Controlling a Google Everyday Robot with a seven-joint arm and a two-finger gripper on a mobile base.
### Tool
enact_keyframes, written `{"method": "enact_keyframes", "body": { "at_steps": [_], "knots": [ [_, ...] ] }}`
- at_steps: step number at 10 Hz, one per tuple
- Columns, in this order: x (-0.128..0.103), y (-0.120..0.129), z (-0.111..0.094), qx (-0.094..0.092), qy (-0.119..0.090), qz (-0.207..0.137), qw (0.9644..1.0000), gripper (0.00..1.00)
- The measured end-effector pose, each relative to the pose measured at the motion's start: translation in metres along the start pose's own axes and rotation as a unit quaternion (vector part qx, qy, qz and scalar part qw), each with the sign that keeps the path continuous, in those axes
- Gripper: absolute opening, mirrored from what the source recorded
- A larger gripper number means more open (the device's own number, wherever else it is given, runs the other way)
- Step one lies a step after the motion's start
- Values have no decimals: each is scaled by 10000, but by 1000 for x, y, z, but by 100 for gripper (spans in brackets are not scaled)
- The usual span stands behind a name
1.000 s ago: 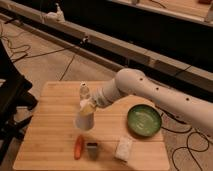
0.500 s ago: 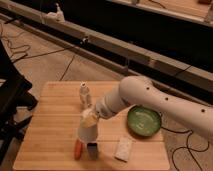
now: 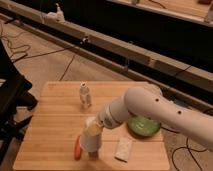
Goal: Place the ceramic cup over the eraser
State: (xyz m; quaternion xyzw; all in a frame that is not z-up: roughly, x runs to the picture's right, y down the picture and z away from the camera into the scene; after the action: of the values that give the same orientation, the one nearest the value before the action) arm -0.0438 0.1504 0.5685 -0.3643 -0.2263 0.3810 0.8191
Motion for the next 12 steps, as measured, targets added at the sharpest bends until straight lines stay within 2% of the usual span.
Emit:
{"method": "enact_keyframes", "body": {
  "at_steps": [2,5,8,12],
  "knots": [
    [11,7,5,21,19,57,10000,0],
    [28,4,14,260,14,123,9996,0],
    [33,2,22,386,-51,125,9992,0],
    [36,1,32,400,-69,89,9991,0]
  ]
}}
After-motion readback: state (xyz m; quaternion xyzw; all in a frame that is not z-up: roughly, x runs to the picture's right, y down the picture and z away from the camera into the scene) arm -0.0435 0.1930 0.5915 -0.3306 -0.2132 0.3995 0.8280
